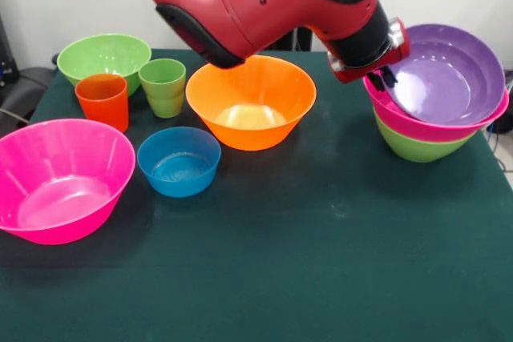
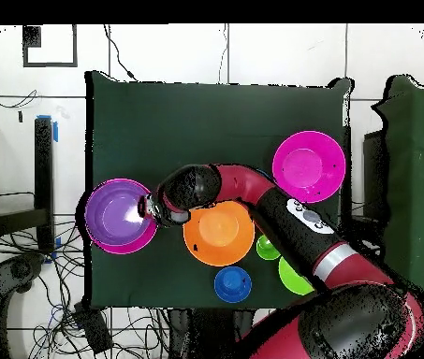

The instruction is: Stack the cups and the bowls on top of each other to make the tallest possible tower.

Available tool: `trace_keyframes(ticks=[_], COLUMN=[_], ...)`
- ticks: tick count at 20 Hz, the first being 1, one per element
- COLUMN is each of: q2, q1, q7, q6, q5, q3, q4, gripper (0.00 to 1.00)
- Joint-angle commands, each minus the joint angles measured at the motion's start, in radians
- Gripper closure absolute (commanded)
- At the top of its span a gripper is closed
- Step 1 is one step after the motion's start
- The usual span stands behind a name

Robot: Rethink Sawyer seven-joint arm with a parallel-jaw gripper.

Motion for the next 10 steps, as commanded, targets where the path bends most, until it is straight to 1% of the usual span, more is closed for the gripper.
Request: trace_keyframes(ticks=[1, 6, 7, 10], q2=[0.057, 0.062, 0.067, 0.072], q1=[0.000, -0.007, -0.011, -0.018], q7=[-0.278, -0.293, -0.296, -0.299], q6=[0.084, 0.120, 0.113, 0.079], q5=[-0.053, -0.067, -0.074, -0.083], q3=[-0.010, 0.001, 0.009, 0.021], q4=[-0.068, -0.087, -0.088, -0.085], gripper=[1.00, 1.00, 0.00, 0.00])
